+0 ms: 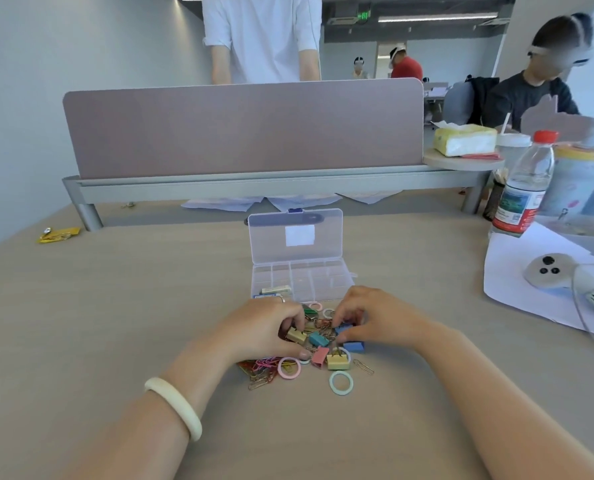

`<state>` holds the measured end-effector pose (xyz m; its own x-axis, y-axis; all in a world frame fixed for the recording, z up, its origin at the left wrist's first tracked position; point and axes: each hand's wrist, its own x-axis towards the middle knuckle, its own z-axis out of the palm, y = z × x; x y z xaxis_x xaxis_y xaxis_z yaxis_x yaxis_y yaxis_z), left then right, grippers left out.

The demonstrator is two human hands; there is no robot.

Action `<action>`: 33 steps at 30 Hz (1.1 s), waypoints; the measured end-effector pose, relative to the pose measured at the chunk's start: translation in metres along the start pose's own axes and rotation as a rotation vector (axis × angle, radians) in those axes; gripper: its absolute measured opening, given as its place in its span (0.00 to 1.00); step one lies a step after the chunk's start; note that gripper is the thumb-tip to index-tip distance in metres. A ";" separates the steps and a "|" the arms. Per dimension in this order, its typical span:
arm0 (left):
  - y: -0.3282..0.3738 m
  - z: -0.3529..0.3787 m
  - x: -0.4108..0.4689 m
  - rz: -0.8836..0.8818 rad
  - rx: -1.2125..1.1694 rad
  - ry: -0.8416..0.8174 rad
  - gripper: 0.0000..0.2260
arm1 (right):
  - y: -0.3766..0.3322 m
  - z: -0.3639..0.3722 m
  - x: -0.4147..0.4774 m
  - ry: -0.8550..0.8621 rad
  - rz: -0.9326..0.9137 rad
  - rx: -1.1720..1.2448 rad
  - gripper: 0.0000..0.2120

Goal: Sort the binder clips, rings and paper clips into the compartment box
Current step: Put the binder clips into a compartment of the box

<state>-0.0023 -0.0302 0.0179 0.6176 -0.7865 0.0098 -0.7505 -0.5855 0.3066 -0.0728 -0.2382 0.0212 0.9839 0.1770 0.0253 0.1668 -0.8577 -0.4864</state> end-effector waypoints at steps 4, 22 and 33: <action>0.002 -0.003 0.000 -0.001 -0.027 -0.027 0.16 | -0.004 0.003 0.002 0.022 -0.006 -0.072 0.10; 0.007 0.002 -0.001 -0.087 -0.070 0.067 0.16 | 0.028 -0.020 0.032 0.425 0.116 0.214 0.06; 0.007 -0.005 -0.001 -0.110 -0.162 0.044 0.06 | 0.047 -0.009 0.074 0.363 0.049 0.099 0.06</action>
<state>-0.0070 -0.0328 0.0248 0.7064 -0.7078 0.0082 -0.6322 -0.6256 0.4572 0.0086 -0.2704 0.0082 0.9522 -0.0613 0.2994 0.1293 -0.8069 -0.5764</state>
